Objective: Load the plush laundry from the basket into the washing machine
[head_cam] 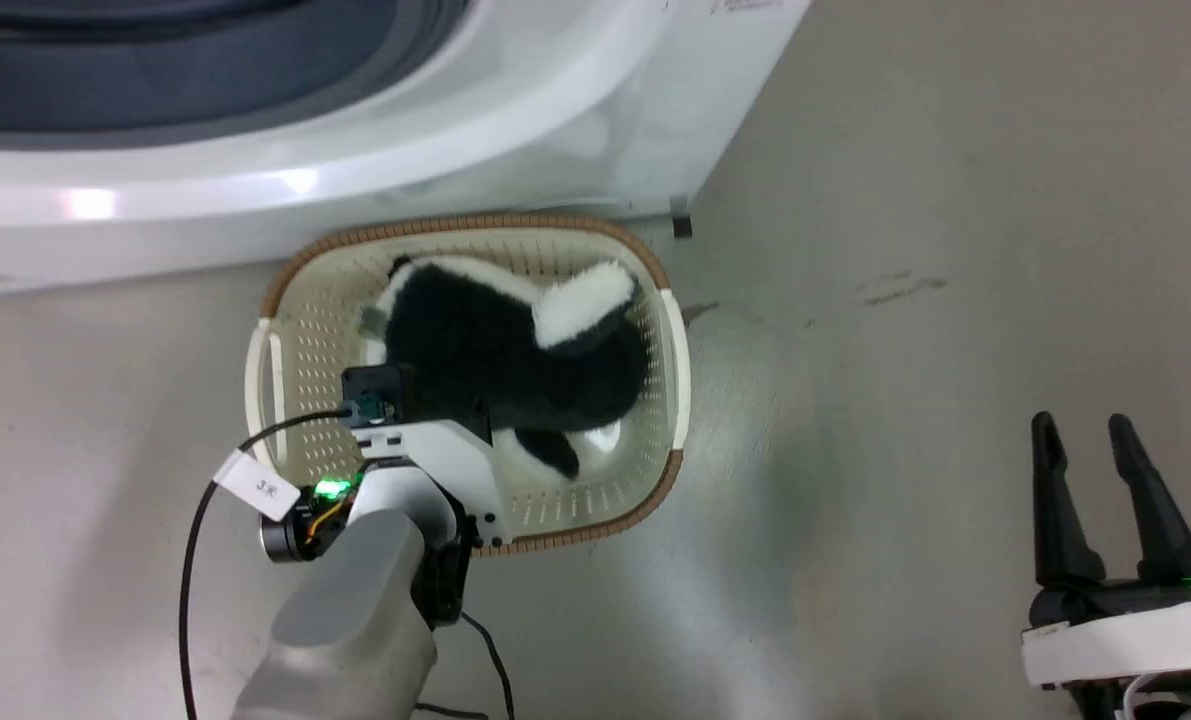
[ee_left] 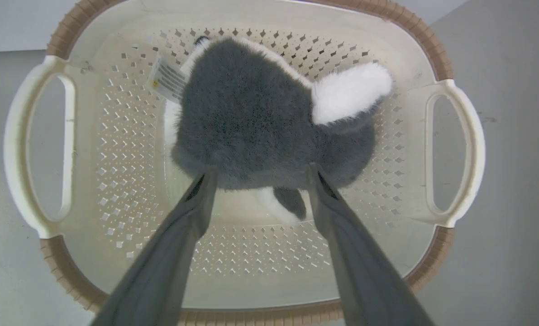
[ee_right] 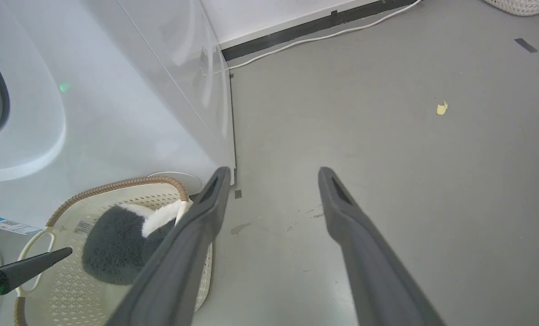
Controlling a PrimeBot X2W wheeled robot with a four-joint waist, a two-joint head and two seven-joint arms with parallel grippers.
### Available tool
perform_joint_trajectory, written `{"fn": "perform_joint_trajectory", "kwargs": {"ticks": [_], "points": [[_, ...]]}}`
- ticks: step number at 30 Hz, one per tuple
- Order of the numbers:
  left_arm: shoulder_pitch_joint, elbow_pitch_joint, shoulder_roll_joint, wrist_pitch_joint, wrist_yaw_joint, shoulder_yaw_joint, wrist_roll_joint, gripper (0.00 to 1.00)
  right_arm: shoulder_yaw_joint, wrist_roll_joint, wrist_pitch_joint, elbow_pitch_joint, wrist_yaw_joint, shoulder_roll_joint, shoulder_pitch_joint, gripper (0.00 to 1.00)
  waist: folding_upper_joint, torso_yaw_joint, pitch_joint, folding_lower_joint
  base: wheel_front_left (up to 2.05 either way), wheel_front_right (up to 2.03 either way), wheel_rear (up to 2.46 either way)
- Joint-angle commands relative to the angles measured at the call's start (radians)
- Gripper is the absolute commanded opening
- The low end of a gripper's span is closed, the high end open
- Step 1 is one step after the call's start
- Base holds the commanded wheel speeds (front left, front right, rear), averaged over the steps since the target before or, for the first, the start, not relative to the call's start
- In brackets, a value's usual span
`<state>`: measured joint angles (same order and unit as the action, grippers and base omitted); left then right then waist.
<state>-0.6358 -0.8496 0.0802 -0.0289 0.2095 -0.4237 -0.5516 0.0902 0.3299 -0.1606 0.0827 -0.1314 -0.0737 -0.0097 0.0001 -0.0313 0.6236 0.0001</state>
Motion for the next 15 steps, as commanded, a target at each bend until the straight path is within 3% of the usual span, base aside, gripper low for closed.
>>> {"fn": "perform_joint_trajectory", "kwargs": {"ticks": [1,15], "points": [[-0.041,-0.036,0.009,-0.011,0.009,-0.017,-0.020,1.00,0.006,0.018,-0.008,0.015,0.001,-0.008,-0.018,1.00,-0.0001,0.002,0.038,-0.0001,0.00,0.00,0.00],[-0.192,-0.180,0.006,-0.114,0.054,-0.070,-0.102,1.00,0.043,0.076,-0.009,0.083,0.001,-0.023,0.010,1.00,-0.0001,0.011,0.176,-0.0001,0.00,0.00,0.00]]}}
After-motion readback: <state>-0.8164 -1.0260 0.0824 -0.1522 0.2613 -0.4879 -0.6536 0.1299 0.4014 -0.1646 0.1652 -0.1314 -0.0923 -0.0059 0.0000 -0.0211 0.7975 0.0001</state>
